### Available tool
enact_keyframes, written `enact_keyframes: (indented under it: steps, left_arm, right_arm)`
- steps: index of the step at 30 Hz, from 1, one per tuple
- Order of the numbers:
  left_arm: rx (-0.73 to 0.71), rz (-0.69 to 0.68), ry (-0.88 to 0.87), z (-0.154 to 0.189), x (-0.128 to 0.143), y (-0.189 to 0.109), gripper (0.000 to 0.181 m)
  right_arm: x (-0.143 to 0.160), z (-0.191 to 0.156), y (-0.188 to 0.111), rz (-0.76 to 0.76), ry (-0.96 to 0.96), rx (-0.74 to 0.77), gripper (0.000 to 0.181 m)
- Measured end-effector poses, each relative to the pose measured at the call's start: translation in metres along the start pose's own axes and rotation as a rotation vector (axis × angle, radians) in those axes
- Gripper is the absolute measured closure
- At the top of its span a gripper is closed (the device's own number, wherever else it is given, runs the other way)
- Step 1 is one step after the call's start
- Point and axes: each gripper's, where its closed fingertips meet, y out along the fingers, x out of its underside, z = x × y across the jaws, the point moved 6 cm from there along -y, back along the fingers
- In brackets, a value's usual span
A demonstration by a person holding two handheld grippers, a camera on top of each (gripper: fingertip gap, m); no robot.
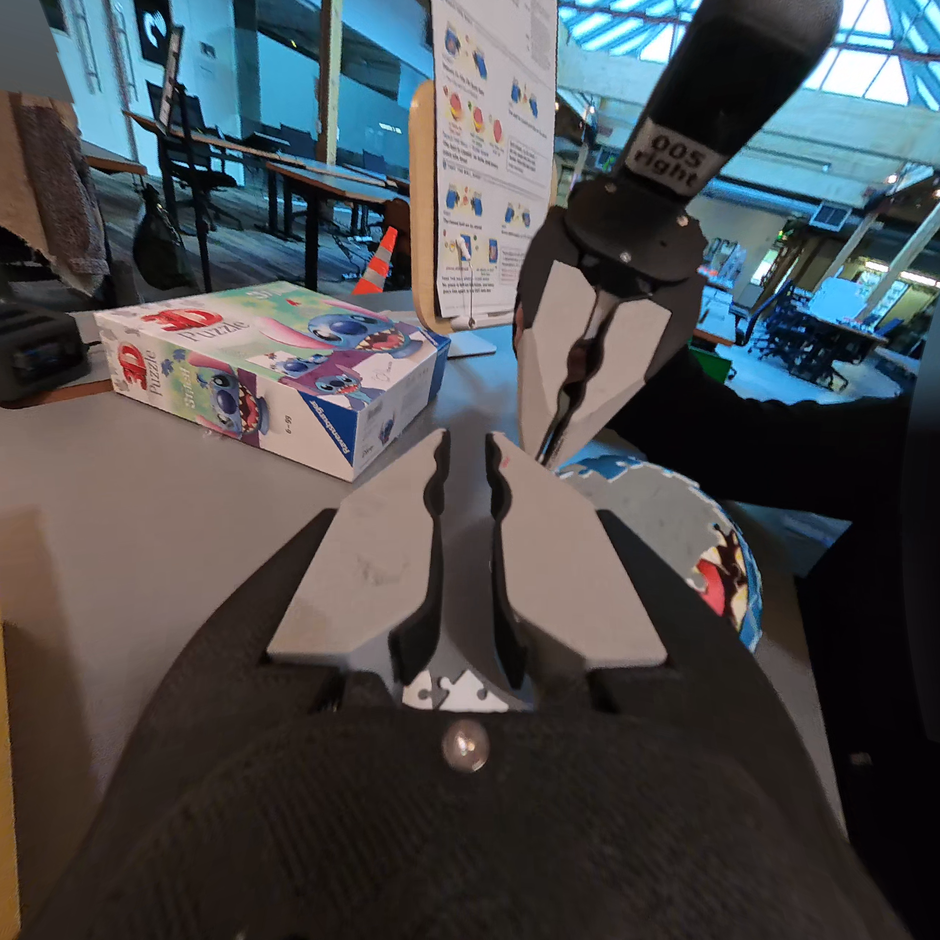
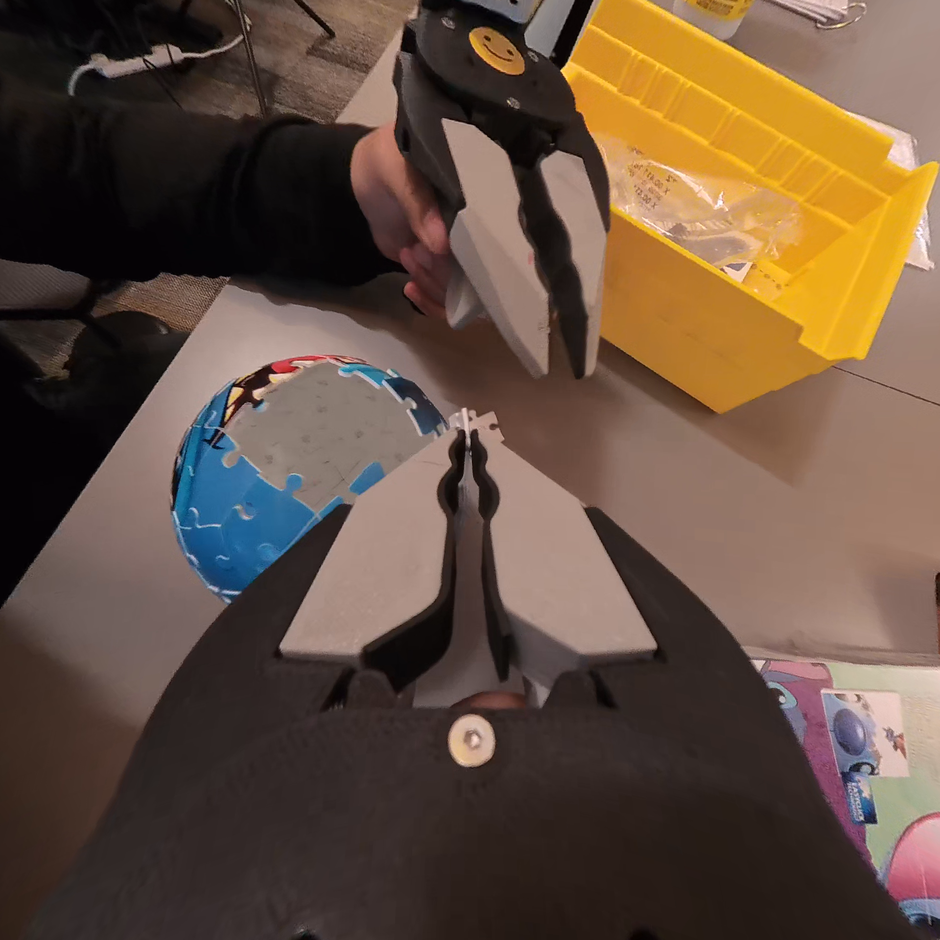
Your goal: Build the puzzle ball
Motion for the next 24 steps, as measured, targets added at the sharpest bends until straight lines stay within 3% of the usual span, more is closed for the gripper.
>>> enact_keyframes:
  steps: [9, 24]
  left_arm:
    - [0.0, -0.05, -0.009, -0.001, 0.006, 0.004, 0.17]
    - [0.055, -0.121, -0.054, 0.002, 0.015, 0.008, 0.172]
  right_arm:
    - [0.001, 0.005, -0.001, 0.036, 0.015, -0.011, 0.181]
    - [0.009, 0.0, 0.002, 0.092, -0.139, -0.02, 0.181]
